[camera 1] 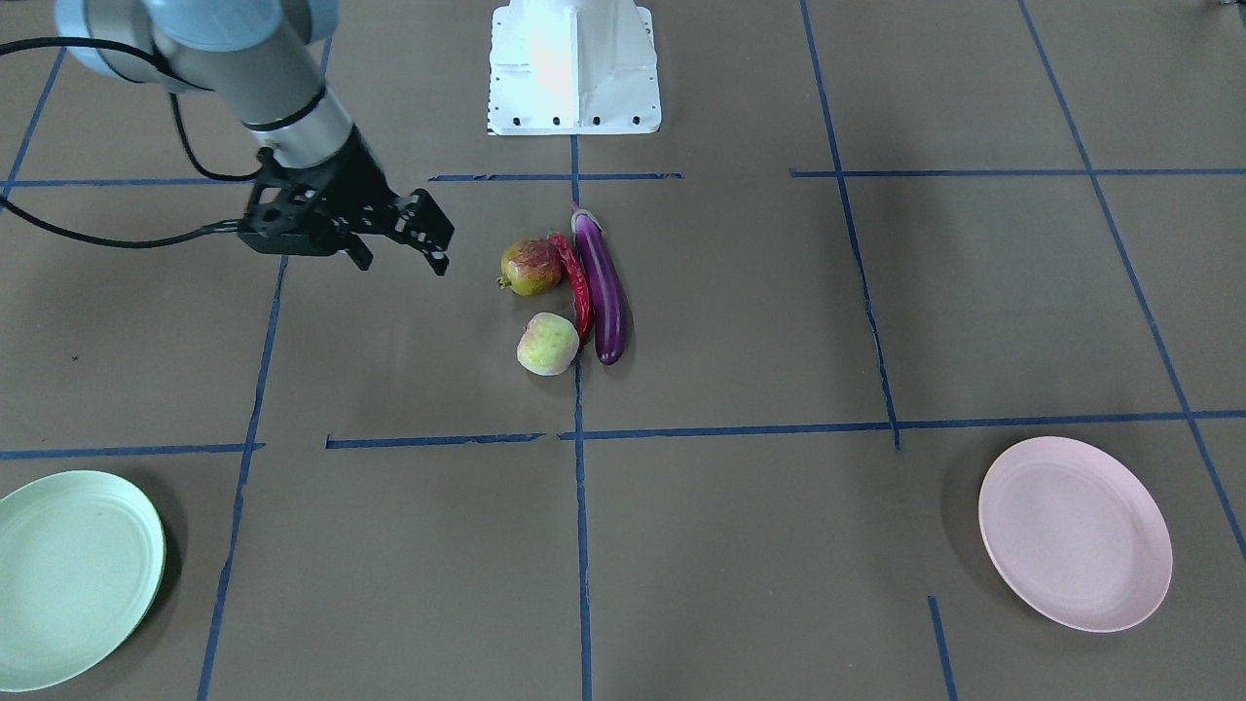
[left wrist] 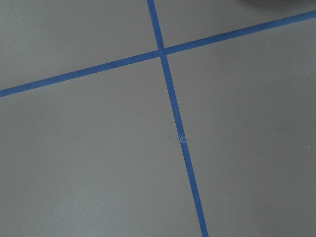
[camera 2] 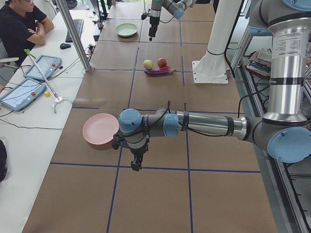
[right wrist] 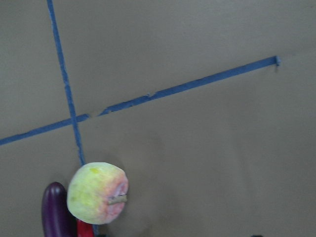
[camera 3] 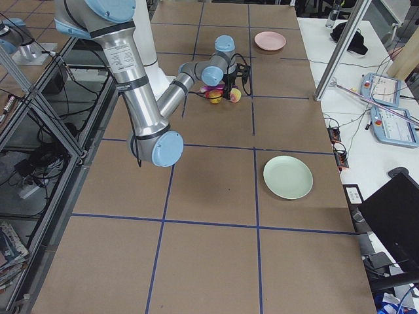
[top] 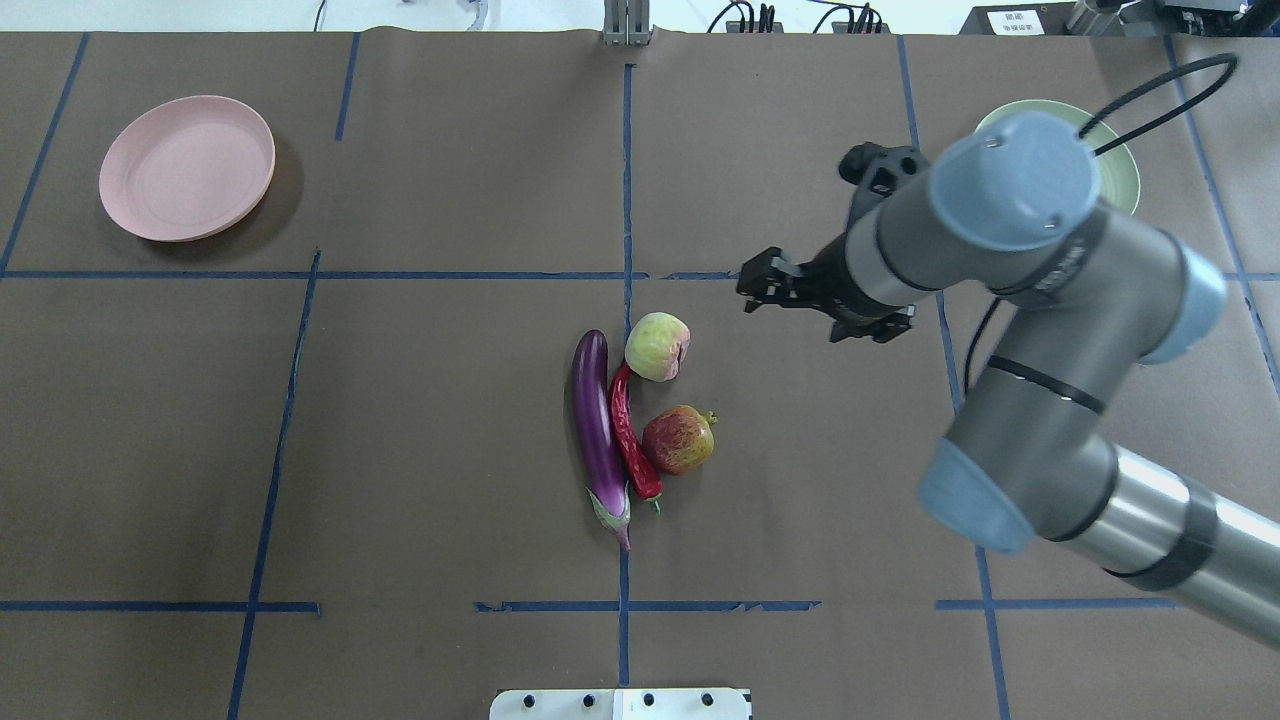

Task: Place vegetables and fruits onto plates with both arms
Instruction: 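Reach the right gripper down to the yellow-pink peach and grasp it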

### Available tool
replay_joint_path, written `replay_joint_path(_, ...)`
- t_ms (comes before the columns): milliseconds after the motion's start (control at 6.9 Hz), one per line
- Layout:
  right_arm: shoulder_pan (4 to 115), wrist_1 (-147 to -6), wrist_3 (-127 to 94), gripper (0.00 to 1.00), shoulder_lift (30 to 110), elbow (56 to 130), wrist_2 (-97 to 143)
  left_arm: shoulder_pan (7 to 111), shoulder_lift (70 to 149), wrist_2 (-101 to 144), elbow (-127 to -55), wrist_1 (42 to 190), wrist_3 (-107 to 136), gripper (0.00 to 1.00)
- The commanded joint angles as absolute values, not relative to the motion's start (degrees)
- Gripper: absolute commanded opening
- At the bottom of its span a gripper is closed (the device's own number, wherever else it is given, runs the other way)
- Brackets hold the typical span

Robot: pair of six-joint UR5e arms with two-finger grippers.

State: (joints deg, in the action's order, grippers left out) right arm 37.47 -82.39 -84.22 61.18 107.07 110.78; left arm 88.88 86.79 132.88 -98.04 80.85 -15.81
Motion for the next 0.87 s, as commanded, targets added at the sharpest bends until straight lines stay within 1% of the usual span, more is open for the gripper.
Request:
replay_joint_path(0,34.72,-82.18,-92.5,1.0,48.74,92.96,106.61,88.77,86.49,132.98,-97.91,80.6,-15.82,1.0)
replay_joint_path(434,33.32,-82.62,-99.93,0.98,42.64,81.95,105.3,88.77,85.87,133.59,-98.0,80.51,-15.91,1.0)
replay_joint_path(579,33.05,-82.7,-100.37,0.98,41.58,79.91,105.29,88.86,85.78,133.59,-98.09,80.51,-15.91,1.0)
replay_joint_path(724,32.87,-86.27,-100.02,0.98,41.31,79.81,105.64,88.86,85.78,133.59,-98.0,80.51,-15.91,1.0)
